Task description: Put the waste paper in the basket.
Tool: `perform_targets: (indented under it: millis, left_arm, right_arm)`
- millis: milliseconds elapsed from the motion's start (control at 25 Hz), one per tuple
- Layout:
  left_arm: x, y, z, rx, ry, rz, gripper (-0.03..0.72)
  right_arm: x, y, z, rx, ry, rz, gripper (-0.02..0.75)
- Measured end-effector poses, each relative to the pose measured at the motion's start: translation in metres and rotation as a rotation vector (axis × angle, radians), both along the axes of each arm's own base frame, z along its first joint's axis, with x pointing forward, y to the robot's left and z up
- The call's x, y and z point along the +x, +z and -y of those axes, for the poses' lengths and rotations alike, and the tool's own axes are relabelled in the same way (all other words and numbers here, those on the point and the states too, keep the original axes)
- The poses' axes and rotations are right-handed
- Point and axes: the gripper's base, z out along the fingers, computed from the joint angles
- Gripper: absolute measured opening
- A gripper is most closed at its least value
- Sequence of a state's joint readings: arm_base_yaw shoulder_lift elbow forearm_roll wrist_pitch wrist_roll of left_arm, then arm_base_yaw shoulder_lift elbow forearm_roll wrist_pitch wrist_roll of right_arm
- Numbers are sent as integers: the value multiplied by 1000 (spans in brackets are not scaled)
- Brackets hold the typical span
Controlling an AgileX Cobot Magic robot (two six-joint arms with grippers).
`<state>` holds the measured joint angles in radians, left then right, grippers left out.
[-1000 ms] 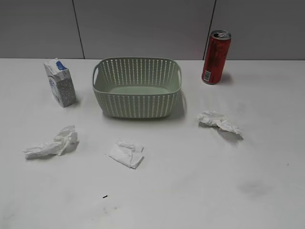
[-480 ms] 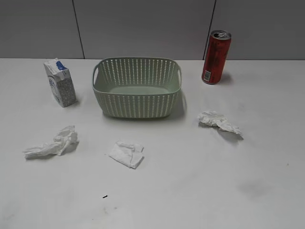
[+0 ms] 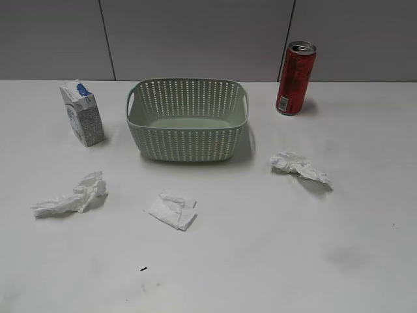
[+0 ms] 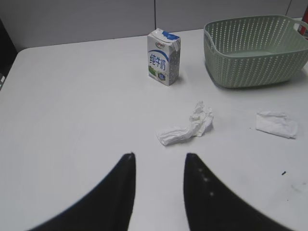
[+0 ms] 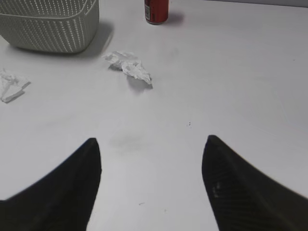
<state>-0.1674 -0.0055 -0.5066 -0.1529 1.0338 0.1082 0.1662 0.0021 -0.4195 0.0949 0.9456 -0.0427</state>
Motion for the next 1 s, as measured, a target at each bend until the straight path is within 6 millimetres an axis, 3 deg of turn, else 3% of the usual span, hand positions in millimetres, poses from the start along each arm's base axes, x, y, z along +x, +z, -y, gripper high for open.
perform_targets:
  millis: [80, 280, 400, 720, 1000]
  left_arm:
    - [0, 0, 0, 0, 0, 0, 315]
    - [0, 0, 0, -1, -1, 0, 561]
    - [0, 0, 0, -1, -1, 0, 651]
    - [0, 0, 0, -1, -1, 0, 659]
    - [0, 0, 0, 2, 2, 0, 631]
  right_arm:
    - [4, 0, -1, -4, 0, -24, 500]
    - [20, 6, -3, -16, -1, -82, 500]
    - [36, 9, -6, -22, -5, -130, 500]
    - [88, 8, -14, -59, -9, -348, 501]
    - [152, -3, -25, -83, -14, -551, 501]
